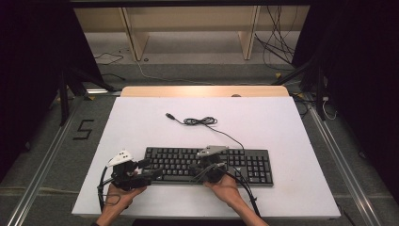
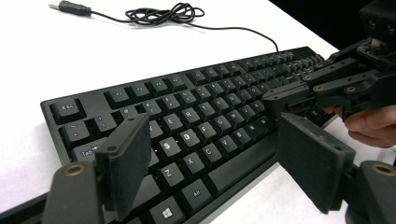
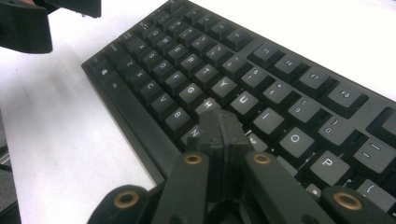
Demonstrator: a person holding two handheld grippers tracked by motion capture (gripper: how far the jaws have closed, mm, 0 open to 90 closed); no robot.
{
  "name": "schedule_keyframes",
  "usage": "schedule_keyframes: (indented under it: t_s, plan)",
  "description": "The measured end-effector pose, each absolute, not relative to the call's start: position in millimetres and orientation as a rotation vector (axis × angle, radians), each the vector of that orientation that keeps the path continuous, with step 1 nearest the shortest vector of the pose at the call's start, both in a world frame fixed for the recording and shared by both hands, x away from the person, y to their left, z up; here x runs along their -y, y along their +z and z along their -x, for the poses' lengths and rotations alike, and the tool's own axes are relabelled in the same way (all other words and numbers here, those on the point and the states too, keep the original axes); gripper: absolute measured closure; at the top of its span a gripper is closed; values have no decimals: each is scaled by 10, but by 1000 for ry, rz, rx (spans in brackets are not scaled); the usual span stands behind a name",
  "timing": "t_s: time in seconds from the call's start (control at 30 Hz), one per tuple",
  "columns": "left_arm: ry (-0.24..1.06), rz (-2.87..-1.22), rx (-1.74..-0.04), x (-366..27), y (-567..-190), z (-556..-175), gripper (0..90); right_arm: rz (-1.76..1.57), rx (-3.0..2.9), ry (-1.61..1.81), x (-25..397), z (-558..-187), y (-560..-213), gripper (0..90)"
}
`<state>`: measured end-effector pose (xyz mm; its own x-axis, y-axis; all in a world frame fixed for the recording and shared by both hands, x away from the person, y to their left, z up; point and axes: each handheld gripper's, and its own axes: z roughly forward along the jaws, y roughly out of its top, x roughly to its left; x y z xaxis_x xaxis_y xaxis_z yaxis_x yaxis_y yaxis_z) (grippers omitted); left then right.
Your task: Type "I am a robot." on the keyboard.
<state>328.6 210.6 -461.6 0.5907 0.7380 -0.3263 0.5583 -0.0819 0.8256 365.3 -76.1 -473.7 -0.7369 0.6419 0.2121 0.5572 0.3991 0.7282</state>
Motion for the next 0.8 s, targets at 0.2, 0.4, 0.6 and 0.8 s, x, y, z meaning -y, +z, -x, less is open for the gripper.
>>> schedule_keyframes:
  t_s: [0.2, 0.4, 0.6, 0.8]
  plan:
    - [212, -1753, -1061, -2107, -4612, -3275, 255, -1093, -2545, 1248, 754, -3657, -4751, 900]
    - [214, -1750, -1056, -2107, -4611, -3266, 250, -1093, -2551, 1239, 754, -3661, -4762, 900]
    - [215, -1751, -1054, -2104, -4612, -3264, 248, -1095, -2559, 1231, 750, -3658, -4777, 900]
    - [215, -1750, -1058, -2107, -4615, -3268, 247, -1094, -2572, 1201, 740, -3658, -4800, 900]
